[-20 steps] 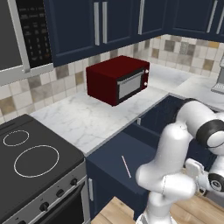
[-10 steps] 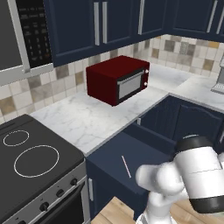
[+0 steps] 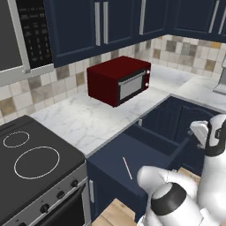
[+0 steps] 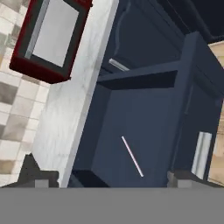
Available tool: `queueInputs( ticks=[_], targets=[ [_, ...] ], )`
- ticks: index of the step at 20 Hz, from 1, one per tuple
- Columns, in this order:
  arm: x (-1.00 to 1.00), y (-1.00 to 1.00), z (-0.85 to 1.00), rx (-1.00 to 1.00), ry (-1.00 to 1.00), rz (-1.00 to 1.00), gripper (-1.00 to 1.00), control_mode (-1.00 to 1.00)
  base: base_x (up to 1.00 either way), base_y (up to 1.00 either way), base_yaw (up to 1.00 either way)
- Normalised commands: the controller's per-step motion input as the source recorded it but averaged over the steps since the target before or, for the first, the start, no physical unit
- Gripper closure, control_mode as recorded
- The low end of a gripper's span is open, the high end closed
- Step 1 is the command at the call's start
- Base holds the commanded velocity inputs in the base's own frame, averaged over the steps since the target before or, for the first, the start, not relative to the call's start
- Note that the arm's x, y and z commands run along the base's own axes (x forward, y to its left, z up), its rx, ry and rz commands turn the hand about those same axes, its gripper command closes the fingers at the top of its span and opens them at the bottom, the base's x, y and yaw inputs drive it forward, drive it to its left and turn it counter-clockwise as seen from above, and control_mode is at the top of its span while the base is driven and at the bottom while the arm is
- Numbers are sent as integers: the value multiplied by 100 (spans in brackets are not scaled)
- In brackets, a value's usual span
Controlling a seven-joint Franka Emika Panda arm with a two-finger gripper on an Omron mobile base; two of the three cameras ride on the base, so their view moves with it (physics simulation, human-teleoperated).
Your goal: Take a straw from the drawer in front and place it inside the glass cup on the dining counter.
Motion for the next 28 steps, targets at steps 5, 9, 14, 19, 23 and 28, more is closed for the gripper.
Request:
queueInputs(
  ticks=[5,9,14,19,23,28],
  targets=[
    [66,51,47,-15,49,1,-100,-100,0,0,0],
    [74,64,1,-2,44,5,-100,-100,0,0,0],
    [58,67,-6,-3,30,17,-100,-100,0,0,0],
    [28,60,-30,-8,17,17,-100,-100,0,0,0],
    [0,44,-49,-8,0,12,-100,-100,0,0,0],
    [1,12,-54,-8,0,8,-100,-100,0,0,0]
  ],
)
